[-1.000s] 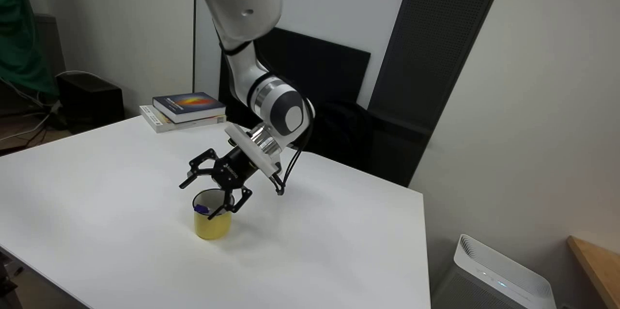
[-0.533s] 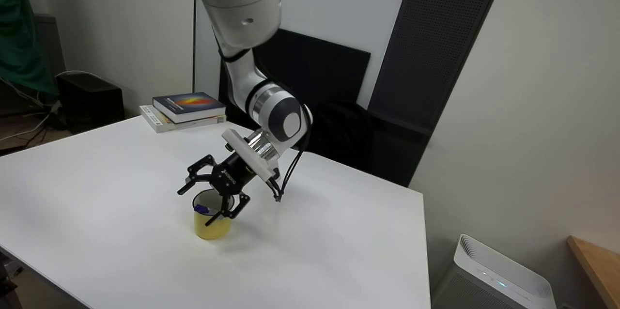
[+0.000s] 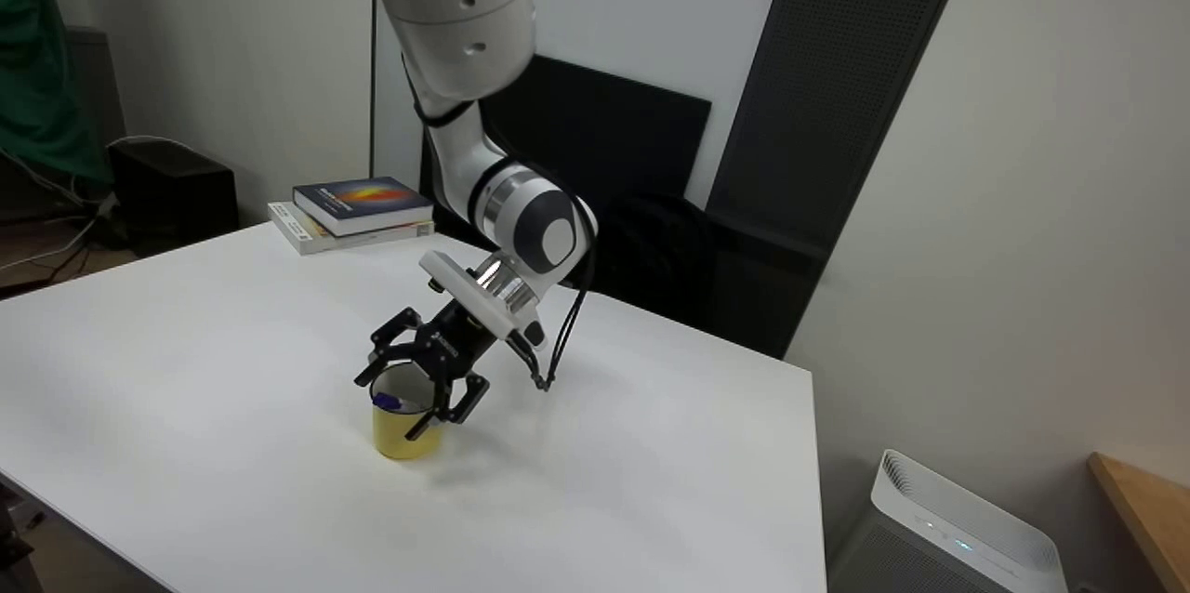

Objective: Pick up the marker from the cup and put it on the table

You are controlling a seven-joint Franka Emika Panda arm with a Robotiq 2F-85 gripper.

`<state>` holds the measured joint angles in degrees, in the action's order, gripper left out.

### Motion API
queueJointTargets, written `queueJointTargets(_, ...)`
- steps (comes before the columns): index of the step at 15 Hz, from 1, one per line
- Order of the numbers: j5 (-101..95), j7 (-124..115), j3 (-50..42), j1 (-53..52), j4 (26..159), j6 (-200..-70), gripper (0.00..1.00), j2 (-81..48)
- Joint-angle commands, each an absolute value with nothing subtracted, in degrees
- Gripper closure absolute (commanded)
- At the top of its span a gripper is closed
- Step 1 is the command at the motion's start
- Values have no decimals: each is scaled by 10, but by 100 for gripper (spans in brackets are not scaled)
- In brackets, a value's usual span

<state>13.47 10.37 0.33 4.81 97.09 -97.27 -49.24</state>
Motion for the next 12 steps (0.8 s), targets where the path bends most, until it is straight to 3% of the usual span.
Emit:
queueJointTargets(1,124,60,1,42,951,-963,26,-500)
queueJointTargets(11,113,33,-2,38,955,-953,95,-495)
queueJointTargets(12,114,33,-2,40,955,-949,99,-495)
